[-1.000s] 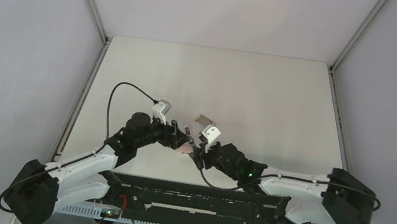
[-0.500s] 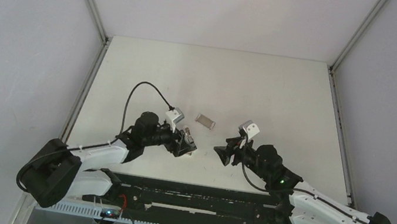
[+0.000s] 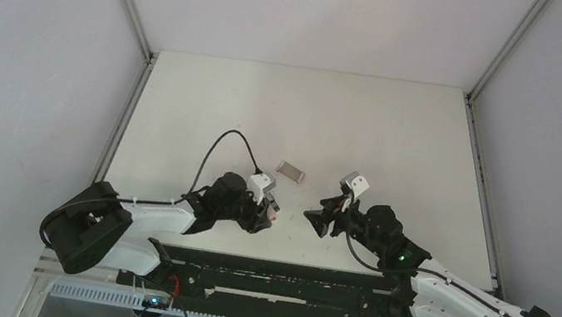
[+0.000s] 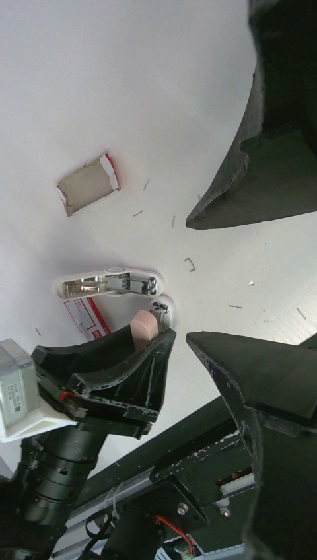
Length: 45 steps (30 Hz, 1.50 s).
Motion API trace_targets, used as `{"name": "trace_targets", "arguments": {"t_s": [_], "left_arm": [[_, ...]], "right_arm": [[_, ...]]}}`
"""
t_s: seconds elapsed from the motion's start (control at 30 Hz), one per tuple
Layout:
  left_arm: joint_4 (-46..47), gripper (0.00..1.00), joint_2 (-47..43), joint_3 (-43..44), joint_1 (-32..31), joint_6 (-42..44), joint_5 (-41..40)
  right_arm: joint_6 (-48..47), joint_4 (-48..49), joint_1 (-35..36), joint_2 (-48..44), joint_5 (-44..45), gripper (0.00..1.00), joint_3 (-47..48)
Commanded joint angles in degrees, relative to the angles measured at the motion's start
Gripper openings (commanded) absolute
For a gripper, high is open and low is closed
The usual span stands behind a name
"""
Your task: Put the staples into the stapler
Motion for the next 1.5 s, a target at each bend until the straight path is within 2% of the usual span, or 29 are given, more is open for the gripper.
{"name": "trace_targets", "arguments": {"t_s": [0.0,0.17,0.33,0.5,0.73,1.0,1.13,1.33,1.47], "left_arm": [[-2.55,0.46,1.38,4.52,-5.71,-4.73,-9.77],[-3.15,0.66,2.20,3.60,-8.79,-8.90,-15.56],[-4.09,0.72,2.17,3.44,-11.69,-9.93,-18.36],[-6.26,0.73,3.01,4.01,-12.68,-9.91,-19.52],[-10.52,0.72,1.23,3.48,-13.88,-9.85,-21.77],[-14.69,0.70,-2.71,3.11,-14.32,-9.98,-23.27],[-14.93,0.64,-2.64,3.20,-14.63,-9.54,-22.88],[-15.48,0.46,-0.50,4.38,-15.50,-8.97,-21.48],[-16.27,0.25,0.45,4.59,-16.26,-8.80,-22.64]], "right_arm": [[1.28,2.12,-0.73,-1.32,-0.49,0.57,-0.45],[1.77,2.15,-1.29,-1.21,-0.03,0.58,-0.61],[3.07,2.51,-2.18,-0.77,0.65,0.58,-0.70],[7.20,3.15,-5.01,-0.40,-0.95,0.59,-1.22],[11.57,4.08,-11.41,1.00,-8.24,0.60,-1.86],[12.63,4.83,-13.06,1.95,-10.52,0.60,-1.87],[12.76,4.88,-13.35,1.94,-10.75,0.60,-1.91],[13.59,4.15,-13.85,1.50,-10.76,0.60,-1.64],[15.69,-1.43,-14.14,-0.83,-8.39,0.60,0.62]]}}
